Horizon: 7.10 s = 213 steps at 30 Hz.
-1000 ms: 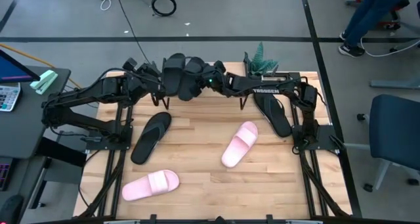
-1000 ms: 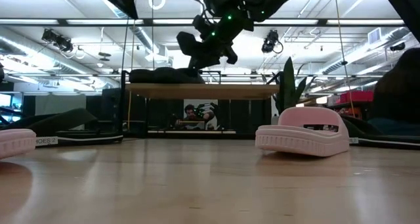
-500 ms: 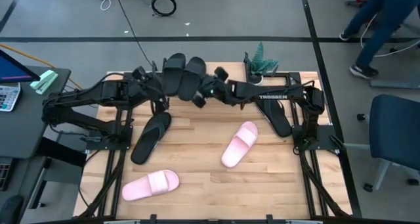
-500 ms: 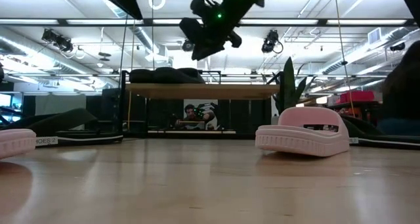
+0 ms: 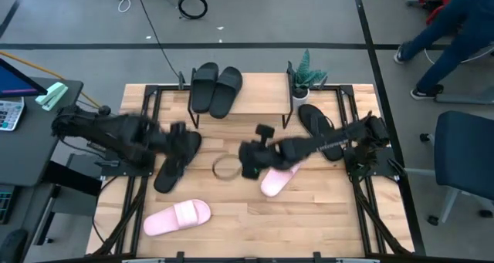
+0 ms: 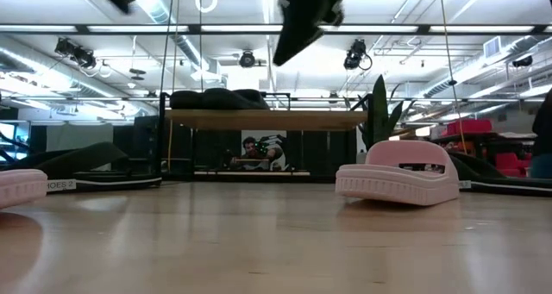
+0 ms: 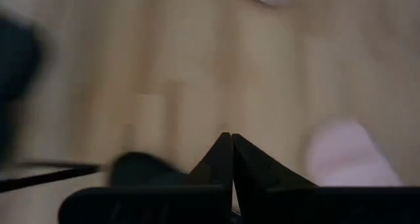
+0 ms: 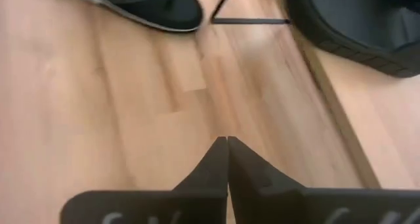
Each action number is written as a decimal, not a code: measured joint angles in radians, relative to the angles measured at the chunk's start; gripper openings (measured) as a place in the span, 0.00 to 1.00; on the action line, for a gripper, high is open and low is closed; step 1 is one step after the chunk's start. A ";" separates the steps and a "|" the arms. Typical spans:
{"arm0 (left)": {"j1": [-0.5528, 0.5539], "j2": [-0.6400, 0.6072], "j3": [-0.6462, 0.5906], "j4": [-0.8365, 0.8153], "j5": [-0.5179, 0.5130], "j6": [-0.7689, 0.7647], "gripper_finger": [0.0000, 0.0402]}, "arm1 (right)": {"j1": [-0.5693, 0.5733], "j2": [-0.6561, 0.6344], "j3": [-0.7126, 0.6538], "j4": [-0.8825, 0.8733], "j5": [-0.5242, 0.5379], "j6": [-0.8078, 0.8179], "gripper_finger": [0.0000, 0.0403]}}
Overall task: Pick and place slides into the shelf
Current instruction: Put the left pink slide on the shelf, then put the pink slide on the shelf
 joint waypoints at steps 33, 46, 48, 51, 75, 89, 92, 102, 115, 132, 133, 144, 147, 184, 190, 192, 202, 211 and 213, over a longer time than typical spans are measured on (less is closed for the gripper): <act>-0.783 0.502 -0.143 0.191 -0.278 -0.109 0.02 | 0.174 -0.005 0.000 -0.269 0.326 0.271 0.03; -0.755 0.500 -0.042 0.092 -0.459 -0.155 0.04 | 0.174 -0.005 0.000 -0.269 0.281 0.268 0.03; -0.739 0.500 -0.042 0.092 -0.457 -0.191 0.03 | 0.174 -0.005 0.000 -0.269 0.264 0.268 0.03; -0.709 0.500 -0.042 0.092 -0.458 -0.272 0.01 | 0.174 -0.005 0.000 -0.269 0.263 0.268 0.03; -0.730 0.499 -0.066 0.143 -0.265 -0.363 0.29 | 0.174 -0.005 0.000 -0.269 0.261 0.284 0.02; -0.765 0.587 -0.067 0.151 -0.267 -0.325 0.44 | 0.174 -0.005 0.000 -0.268 0.261 0.284 0.03; -0.764 0.618 -0.067 0.150 -0.294 -0.274 0.43 | 0.173 -0.005 0.000 -0.268 0.261 0.284 0.03; -0.726 0.644 -0.067 0.135 -0.482 -0.270 0.36 | 0.173 -0.005 0.000 -0.268 0.262 0.284 0.03; -0.552 0.643 -0.067 0.130 -0.530 -0.123 0.03 | 0.173 -0.005 0.000 -0.268 0.262 0.279 0.03; -0.399 0.634 0.052 0.013 -0.730 0.062 0.00 | 0.174 -0.005 0.000 -0.269 0.261 0.242 0.03; -0.399 0.634 0.078 -0.018 -0.757 0.063 0.00 | 0.174 -0.005 0.000 -0.269 0.261 0.242 0.03; -0.261 0.633 0.408 -0.193 -0.948 0.278 0.00 | 0.174 -0.008 0.000 -0.284 0.312 0.242 0.02; -0.178 0.633 0.481 -0.163 -0.962 0.393 0.00 | 0.183 -0.029 0.000 -0.399 0.311 0.273 0.01; 0.637 0.779 0.538 0.720 -0.317 0.902 0.00 | 0.456 -0.526 -0.356 -0.808 0.436 1.112 0.02; 0.636 0.847 0.538 0.738 -0.428 0.924 0.00 | 0.453 -0.528 -0.357 -0.803 0.437 1.109 0.02; 0.635 0.847 0.538 0.738 -0.480 0.941 0.00 | 0.453 -0.528 -0.357 -0.802 0.437 1.109 0.02; 0.630 0.835 0.538 0.693 -0.496 0.915 0.02 | 0.453 -0.527 -0.357 -0.769 0.432 1.113 0.03; 0.632 0.837 0.538 0.564 -0.498 0.845 0.16 | 0.453 -0.507 -0.357 -0.688 0.431 1.100 0.02; 0.632 0.837 0.538 0.559 -0.498 0.842 0.21 | 0.453 -0.492 -0.357 -0.668 0.430 1.091 0.02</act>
